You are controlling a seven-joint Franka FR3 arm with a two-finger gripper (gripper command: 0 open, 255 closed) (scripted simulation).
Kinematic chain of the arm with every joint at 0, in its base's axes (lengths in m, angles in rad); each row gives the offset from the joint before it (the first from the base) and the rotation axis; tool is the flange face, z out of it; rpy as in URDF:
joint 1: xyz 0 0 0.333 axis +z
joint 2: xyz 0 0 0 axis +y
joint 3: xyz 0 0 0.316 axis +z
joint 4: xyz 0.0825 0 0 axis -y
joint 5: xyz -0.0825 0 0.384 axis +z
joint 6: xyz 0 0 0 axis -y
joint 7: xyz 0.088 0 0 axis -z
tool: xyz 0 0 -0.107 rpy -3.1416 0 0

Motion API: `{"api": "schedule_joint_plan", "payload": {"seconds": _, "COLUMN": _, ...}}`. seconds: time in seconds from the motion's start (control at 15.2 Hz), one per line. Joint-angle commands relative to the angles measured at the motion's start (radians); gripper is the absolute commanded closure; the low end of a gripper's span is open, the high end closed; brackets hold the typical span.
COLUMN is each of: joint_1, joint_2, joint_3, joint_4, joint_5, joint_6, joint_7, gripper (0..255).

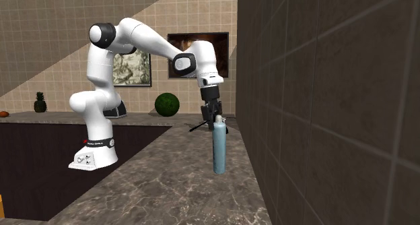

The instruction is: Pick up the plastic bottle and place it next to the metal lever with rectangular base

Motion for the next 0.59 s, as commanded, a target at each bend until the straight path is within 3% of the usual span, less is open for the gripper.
{"api": "schedule_joint_plan", "payload": {"seconds": 0.0, "joint_1": 0.000, "joint_2": 0.000, "joint_3": 0.000, "joint_4": 0.000, "joint_5": 0.000, "joint_6": 0.000, "joint_7": 0.000, "gripper": 255}}
{"api": "schedule_joint_plan", "payload": {"seconds": 0.53, "joint_1": 0.001, "joint_2": -0.037, "joint_3": -0.001, "joint_4": 0.061, "joint_5": -0.007, "joint_6": -0.099, "joint_7": 0.006, "gripper": 255}}
